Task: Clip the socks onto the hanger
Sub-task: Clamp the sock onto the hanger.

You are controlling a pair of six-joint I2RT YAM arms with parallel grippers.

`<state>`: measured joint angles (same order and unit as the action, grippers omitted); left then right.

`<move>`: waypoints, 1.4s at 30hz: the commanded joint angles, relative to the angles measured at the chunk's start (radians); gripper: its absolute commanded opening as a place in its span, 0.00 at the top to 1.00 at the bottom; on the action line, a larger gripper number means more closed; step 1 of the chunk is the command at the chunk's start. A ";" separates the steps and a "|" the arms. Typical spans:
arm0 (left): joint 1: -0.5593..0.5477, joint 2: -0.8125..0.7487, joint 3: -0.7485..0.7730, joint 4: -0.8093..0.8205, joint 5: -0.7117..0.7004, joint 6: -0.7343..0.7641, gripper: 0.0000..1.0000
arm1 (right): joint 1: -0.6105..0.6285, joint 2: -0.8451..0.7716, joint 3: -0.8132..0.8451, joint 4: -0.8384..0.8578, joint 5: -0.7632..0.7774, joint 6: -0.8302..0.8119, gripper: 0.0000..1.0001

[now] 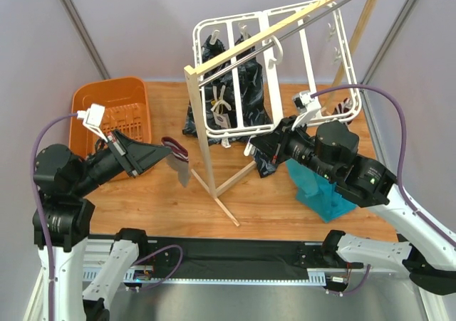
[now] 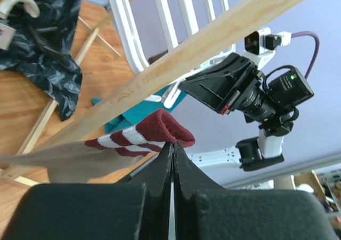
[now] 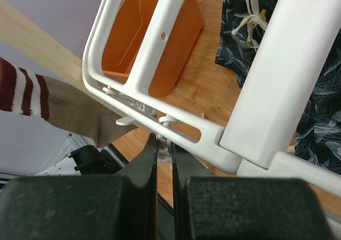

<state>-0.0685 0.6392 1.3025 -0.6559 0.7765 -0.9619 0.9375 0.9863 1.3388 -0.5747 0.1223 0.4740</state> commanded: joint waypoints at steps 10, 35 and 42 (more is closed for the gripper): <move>-0.353 0.027 -0.081 0.160 -0.123 -0.081 1.00 | 0.011 0.032 -0.003 0.035 -0.055 0.032 1.00; -0.833 0.240 -0.150 0.309 -0.534 -0.021 1.00 | 0.011 -0.009 0.031 0.073 -0.185 0.075 1.00; -0.835 0.267 -0.131 0.305 -0.549 -0.014 1.00 | 0.011 -0.017 0.020 0.072 -0.190 0.055 1.00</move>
<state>-0.8974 0.8875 1.1454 -0.3901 0.2440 -0.9977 0.9360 0.9749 1.3621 -0.5457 0.0460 0.5251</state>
